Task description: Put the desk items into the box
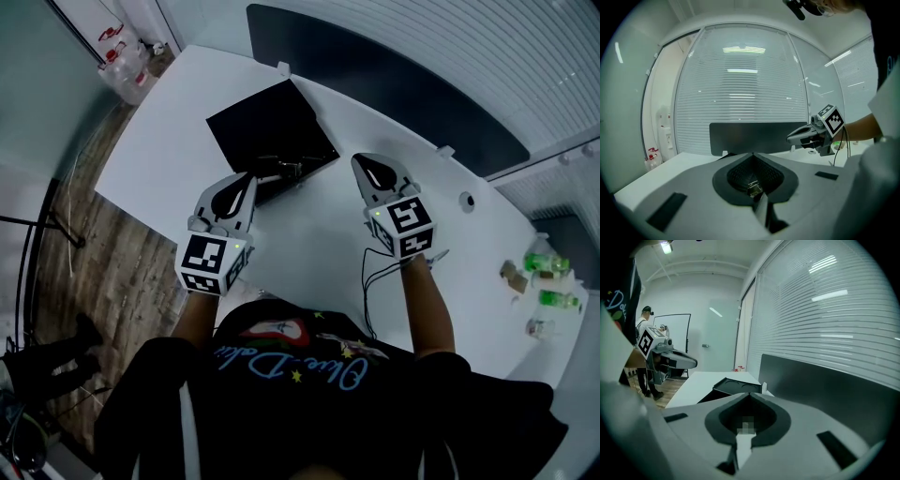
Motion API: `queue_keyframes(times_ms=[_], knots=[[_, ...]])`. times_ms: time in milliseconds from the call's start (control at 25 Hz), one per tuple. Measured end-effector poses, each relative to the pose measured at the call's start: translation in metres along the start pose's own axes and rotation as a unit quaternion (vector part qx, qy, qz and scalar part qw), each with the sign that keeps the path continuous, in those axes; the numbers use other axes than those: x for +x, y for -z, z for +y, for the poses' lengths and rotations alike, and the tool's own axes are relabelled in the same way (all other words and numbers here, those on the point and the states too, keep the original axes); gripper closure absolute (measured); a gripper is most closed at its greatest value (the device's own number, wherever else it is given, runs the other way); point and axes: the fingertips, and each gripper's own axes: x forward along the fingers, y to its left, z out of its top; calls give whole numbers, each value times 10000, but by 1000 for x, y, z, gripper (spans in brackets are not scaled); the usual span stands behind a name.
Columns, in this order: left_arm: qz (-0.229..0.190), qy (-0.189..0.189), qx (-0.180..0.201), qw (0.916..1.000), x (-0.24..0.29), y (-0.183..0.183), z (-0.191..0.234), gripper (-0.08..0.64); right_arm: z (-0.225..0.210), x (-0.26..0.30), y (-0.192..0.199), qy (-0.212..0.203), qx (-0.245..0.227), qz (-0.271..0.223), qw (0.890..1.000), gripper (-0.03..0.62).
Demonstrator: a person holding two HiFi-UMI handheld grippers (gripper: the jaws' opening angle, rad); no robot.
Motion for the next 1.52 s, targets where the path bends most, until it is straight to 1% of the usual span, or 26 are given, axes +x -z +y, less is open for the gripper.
queue_keyframes(times_ms=[360,560,720,880,1080,1200,1320,1400,1520], knots=[[18,463,152,9988,19,-5,-28,552,-20,-33,13,431,348,-10,9985,583],[16,637,142,9979,30,-8,-39,552,-31,-50,20,678,492,4,9965,584],[-31,880,213,9959,41,-12,-52,552,-41,-67,27,936,587,16,9939,583],[-27,1156,265,9929,53,-14,-69,552,-55,-88,37,1264,770,35,9890,583],[5,1530,290,9878,68,-17,-95,552,-70,-122,56,1753,1001,136,9793,583],[12,1771,284,9838,77,-18,-113,552,-79,-145,70,2059,1180,193,9712,583],[5,2082,428,9771,86,-18,-132,552,-87,-171,82,2415,1357,193,9607,583],[10,2254,482,9731,91,-20,-145,552,-91,-190,88,2671,1391,228,9533,583],[57,2489,556,9669,96,-19,-165,552,-95,-218,104,3051,1520,351,9394,583]])
